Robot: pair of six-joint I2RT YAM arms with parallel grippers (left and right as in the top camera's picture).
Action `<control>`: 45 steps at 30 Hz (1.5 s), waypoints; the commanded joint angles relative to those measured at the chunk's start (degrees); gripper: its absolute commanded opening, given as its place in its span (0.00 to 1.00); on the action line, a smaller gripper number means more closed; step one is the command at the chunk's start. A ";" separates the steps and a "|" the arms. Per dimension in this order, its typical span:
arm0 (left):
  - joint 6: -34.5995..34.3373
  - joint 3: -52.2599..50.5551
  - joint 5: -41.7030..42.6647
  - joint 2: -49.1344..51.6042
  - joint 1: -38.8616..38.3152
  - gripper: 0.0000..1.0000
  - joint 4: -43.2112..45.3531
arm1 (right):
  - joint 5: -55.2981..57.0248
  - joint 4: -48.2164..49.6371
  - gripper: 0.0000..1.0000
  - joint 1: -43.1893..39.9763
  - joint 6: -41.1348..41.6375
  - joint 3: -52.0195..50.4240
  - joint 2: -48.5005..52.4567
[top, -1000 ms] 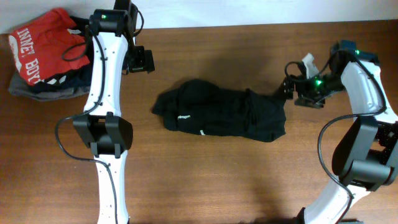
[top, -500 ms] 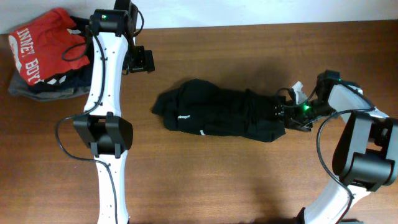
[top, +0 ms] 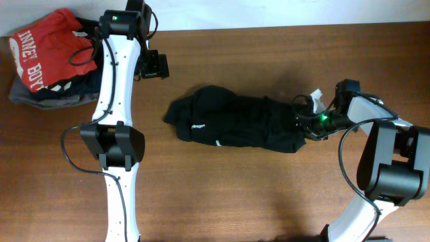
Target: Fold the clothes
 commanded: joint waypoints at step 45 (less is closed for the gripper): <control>0.26 0.15 0.44 -0.76 -0.07 0.99 -0.07 | 49.57 -16.57 0.26 28.37 20.06 19.32 0.42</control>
